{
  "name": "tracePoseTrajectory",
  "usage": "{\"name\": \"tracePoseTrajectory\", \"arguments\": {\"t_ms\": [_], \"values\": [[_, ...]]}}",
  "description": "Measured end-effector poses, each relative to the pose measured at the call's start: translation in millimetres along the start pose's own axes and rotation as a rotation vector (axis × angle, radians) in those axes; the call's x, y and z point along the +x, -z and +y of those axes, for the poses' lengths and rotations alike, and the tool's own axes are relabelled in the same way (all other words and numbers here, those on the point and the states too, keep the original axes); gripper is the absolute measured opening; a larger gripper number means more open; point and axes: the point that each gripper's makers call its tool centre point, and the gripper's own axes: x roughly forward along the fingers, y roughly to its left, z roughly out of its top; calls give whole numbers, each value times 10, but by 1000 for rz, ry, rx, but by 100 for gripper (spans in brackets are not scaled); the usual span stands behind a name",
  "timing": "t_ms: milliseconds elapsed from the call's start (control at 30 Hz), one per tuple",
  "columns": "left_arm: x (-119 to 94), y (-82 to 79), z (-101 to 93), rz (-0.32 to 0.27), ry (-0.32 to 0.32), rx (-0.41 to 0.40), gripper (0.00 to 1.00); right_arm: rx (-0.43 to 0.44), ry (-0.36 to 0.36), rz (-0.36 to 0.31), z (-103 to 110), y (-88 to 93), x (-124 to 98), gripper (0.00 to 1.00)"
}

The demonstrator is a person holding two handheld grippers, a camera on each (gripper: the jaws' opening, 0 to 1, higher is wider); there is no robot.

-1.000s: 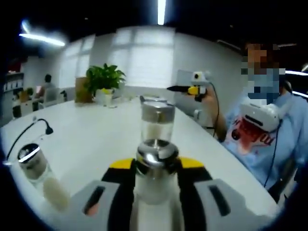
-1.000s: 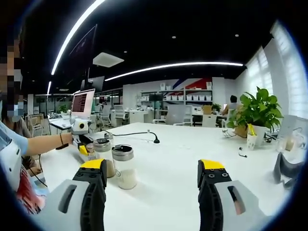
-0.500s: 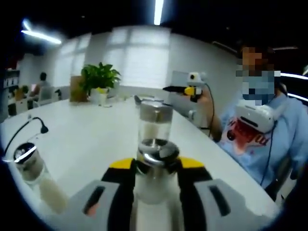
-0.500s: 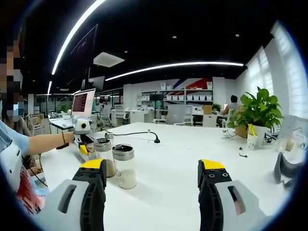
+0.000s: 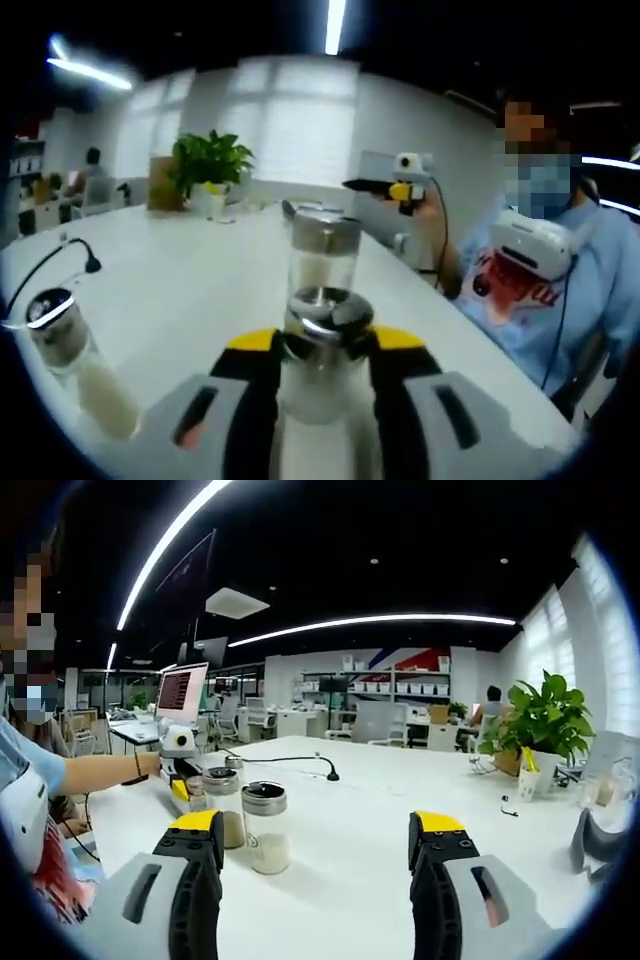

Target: Rotate the seasoning bottle until the label or dispensing opening points toward the visible target arrow and the bottle remains upright within the marked orientation range

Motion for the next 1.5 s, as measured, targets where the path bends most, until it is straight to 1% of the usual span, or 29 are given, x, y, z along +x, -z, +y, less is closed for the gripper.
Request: {"name": "tracePoseTrajectory", "arguments": {"t_ms": [67, 100, 167, 300, 433, 467, 500, 533, 567, 633, 700, 733, 800, 833, 867, 900, 933, 1000, 1033, 1100, 1133, 1167, 1200, 1233, 1267, 1300, 1367, 1467, 1500], "values": [[-3, 1, 1, -2, 6, 11, 36, 9, 11, 3, -26, 10, 1, 78], [-5, 8, 1, 7, 4, 35, 36, 14, 15, 4, -36, 14, 1, 78], [-10, -14, 32, 28, -41, 88, 39, 20, 18, 3, -48, 19, 2, 78], [-81, -77, 17, 47, -69, 52, 53, 40, 14, 18, -79, 82, 26, 78], [-199, -145, -79, 31, -113, 66, 52, 47, 10, 25, -78, 101, 23, 78], [-224, -165, -104, 22, -123, 72, 52, 49, 12, 24, -83, 100, 22, 78], [-244, -224, -82, -3, -166, 77, 52, 50, 14, 24, -91, 100, 21, 78], [-265, -261, -86, -19, -192, 61, 52, 51, 16, 25, -93, 103, 21, 78], [-270, -274, -123, -13, -201, 60, 52, 51, 16, 27, -92, 106, 22, 78], [-286, -321, -186, -29, -218, 88, 53, 54, 15, 27, -88, 108, 29, 78], [-317, -346, -238, -35, -258, 82, 54, 58, 12, 24, -78, 103, 35, 78], [-329, -379, -263, -56, -277, 82, 53, 58, 8, 24, -70, 102, 37, 78], [-358, -450, -306, -121, -320, 43, 53, 56, 7, 22, -67, 96, 36, 78], [-375, -451, -297, -135, -351, 22, 54, 55, 8, 20, -66, 93, 35, 78], [-399, -403, -280, -108, -389, 16, 56, 54, 6, 18, -62, 90, 36, 78], [-414, -395, -288, -104, -419, 23, 58, 57, 1, 16, -53, 86, 38, 78], [-419, -411, -320, -118, -438, 26, 58, 58, -3, 15, -47, 85, 38, 78], [-501, -451, -320, -150, -504, 14, 56, 56, -4, 18, -45, 89, 37, 78], [-543, -476, -322, -160, -533, 31, 55, 54, 0, 20, -50, 92, 38, 78], [-616, -491, -334, -174, -576, 31, 55, 53, 2, 25, -57, 103, 39, 78], [-649, -501, -349, -188, -579, 25, 51, 57, 2, 26, -57, 106, 39, 78], [-677, -515, -362, -228, -577, -18, 50, 58, 1, 26, -57, 106, 38, 78], [-682, -509, -406, -255, -557, -57, 51, 58, 0, 26, -57, 106, 37, 78], [-697, -490, -436, -268, -552, -73, 52, 56, 2, 26, -60, 103, 33, 78], [-709, -453, -453, -254, -564, -57, 51, 54, 5, 25, -65, 99, 30, 78], [-745, -387, -433, -215, -611, -33, 51, 52, 8, 24, -68, 96, 29, 78], [-769, -275, -438, -147, -670, 4, 51, 53, 10, 25, -70, 97, 31, 78], [-749, -214, -519, -146, -675, -3, 51, 53, 6, 30, -59, 109, 41, 78], [-741, -212, -552, -163, -666, -7, 51, 53, 5, 31, -52, 112, 44, 78]]}}
